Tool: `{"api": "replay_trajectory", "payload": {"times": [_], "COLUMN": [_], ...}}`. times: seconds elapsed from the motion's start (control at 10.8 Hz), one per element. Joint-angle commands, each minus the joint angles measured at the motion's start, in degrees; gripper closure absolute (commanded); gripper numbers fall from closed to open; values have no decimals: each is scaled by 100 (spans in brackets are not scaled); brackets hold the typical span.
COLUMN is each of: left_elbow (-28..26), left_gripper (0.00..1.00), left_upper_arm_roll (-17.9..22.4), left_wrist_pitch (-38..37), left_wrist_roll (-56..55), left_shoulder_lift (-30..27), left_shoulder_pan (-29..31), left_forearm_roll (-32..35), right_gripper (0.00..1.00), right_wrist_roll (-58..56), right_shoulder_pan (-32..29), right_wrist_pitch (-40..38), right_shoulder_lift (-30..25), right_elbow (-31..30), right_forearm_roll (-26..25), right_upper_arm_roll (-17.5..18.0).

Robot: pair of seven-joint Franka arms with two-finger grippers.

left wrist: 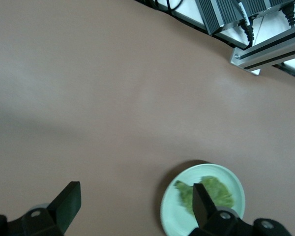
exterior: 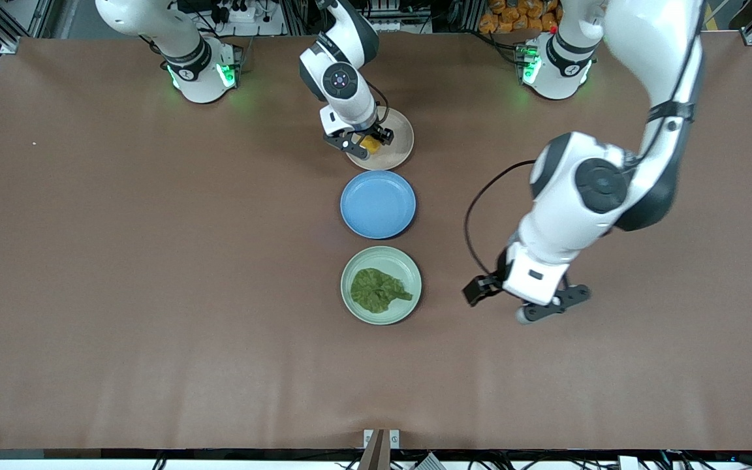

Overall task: Place lemon and lettuce in plates
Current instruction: 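Release the lettuce onto the green plate while the right gripper lowers lemon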

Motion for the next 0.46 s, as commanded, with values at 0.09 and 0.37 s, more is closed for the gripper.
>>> {"api": "replay_trajectory", "payload": {"times": [0.09,0.37], "left_elbow": [-155,-155], "left_gripper": [0,0], "left_upper_arm_roll": [-46,-19], "left_wrist_pitch": [-902,-1395], "left_wrist_roll": [1504,2348], "left_shoulder_lift": [-687,-951], "left_shoulder_pan": [651,1046], "left_forearm_roll": [50,58], "right_gripper": [0,0], "right_wrist_roll": [351,255], "right_shoulder_pan": [26,-9], "right_wrist_pitch": [-29,-65], "right_shoulder_lift": [0,-70], "right_elbow": [96,70], "right_forearm_roll": [89,2], "right_upper_arm_roll": [-61,-341]}}
